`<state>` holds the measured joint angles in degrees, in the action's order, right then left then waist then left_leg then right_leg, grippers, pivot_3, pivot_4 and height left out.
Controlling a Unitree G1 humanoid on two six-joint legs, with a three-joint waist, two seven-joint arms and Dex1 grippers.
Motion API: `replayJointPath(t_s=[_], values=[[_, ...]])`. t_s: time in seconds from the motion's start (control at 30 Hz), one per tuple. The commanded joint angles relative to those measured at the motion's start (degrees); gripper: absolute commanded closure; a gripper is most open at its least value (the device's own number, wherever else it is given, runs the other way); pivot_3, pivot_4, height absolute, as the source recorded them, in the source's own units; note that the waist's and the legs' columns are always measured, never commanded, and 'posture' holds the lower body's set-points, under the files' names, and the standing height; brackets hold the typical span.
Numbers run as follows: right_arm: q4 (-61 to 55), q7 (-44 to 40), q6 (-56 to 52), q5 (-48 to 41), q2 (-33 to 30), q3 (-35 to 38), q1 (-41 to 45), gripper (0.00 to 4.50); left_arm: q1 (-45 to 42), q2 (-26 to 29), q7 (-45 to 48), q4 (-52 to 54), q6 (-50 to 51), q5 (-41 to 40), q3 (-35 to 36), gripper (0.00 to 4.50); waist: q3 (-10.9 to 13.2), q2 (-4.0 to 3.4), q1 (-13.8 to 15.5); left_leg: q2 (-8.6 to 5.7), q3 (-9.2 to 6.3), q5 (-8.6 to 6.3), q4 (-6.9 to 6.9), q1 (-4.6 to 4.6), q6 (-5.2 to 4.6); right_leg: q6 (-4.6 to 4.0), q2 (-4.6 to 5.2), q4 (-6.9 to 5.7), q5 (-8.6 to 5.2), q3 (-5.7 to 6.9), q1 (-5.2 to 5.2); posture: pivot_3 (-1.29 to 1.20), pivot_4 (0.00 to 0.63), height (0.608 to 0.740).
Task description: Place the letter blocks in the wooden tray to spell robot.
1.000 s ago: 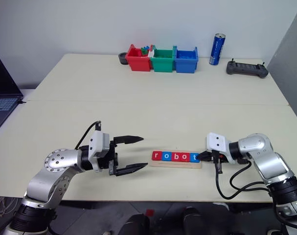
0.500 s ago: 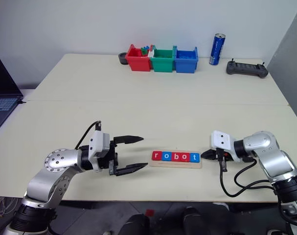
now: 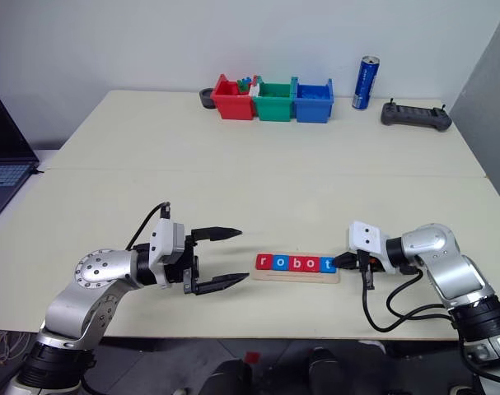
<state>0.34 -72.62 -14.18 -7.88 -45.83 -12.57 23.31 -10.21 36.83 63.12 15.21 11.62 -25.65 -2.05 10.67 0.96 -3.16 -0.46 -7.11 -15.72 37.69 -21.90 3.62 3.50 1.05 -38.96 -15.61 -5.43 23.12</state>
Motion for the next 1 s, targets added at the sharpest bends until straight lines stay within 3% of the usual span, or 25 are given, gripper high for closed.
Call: replayJointPath(t_s=[0.03, 1.0], values=[[-1.0, -0.9, 0.2, -0.9, -1.0, 1.3, 1.0, 4.47, -0.4, 0.6, 0.0, 1.3, -1.0, -0.2, 1.0, 0.00, 0.0, 0.00, 0.0, 0.00, 0.00, 0.00, 0.00, 0.00, 0.00, 0.00, 0.00, 0.00, 0.00, 0.00, 0.00, 0.00, 0.150, 0.740], [-2.5, 1.1, -0.2, -0.5, 0.7, 0.2, -1.1, 4.47, -0.3, 1.0, 0.9, 1.5, -1.3, -0.1, 1.0, 0.00, 0.0, 0.00, -0.1, 0.01, 0.00, 0.00, 0.00, 0.01, 0.00, 0.00, -0.01, 0.00, 0.00, 0.00, 0.00, 0.00, 0.150, 0.740]])
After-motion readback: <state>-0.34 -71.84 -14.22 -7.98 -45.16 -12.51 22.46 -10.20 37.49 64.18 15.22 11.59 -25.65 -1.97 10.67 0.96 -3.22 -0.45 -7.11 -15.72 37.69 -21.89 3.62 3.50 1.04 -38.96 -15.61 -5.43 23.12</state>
